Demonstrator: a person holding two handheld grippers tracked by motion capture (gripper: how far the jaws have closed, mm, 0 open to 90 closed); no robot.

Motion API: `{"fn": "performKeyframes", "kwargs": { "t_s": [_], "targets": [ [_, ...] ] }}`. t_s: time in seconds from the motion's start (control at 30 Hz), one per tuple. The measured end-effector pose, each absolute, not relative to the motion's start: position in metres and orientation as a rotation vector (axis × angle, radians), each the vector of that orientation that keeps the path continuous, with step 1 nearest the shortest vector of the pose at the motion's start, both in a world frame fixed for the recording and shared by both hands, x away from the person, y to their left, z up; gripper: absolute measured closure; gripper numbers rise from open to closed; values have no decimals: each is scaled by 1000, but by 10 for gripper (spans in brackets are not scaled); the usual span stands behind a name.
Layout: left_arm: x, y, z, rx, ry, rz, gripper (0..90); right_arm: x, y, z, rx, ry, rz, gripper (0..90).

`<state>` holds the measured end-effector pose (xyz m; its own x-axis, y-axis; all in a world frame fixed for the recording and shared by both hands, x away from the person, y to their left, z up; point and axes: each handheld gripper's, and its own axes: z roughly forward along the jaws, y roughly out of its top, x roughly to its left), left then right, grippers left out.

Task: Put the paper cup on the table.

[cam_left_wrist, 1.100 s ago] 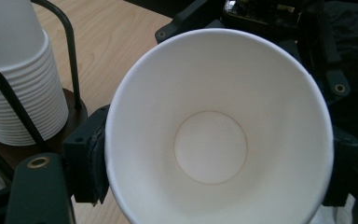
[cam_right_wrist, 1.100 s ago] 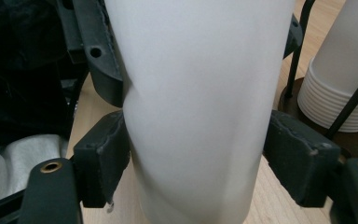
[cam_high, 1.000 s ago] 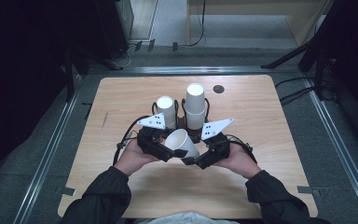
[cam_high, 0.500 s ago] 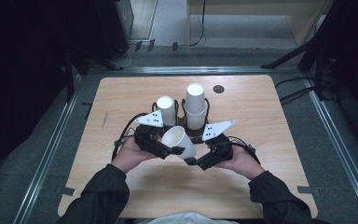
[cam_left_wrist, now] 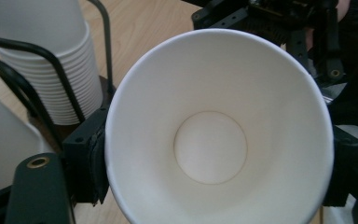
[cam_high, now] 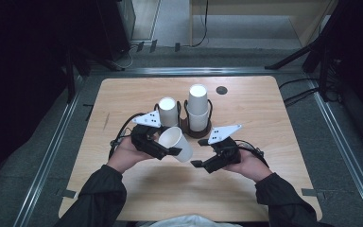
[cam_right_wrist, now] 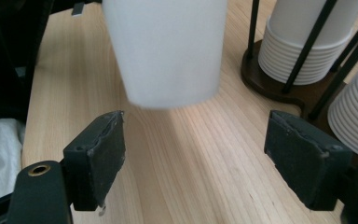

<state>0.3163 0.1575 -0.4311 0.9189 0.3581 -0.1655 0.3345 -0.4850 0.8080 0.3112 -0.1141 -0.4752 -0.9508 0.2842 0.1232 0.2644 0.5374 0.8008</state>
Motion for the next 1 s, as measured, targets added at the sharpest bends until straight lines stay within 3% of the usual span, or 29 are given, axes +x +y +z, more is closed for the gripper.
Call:
{"fn": "performKeyframes", "kwargs": {
  "t_s": [1.0],
  "targets": [
    [318,198,-440,2179,603,103,179,328,-162,-473,636,2625,1283,216]
  ]
}}
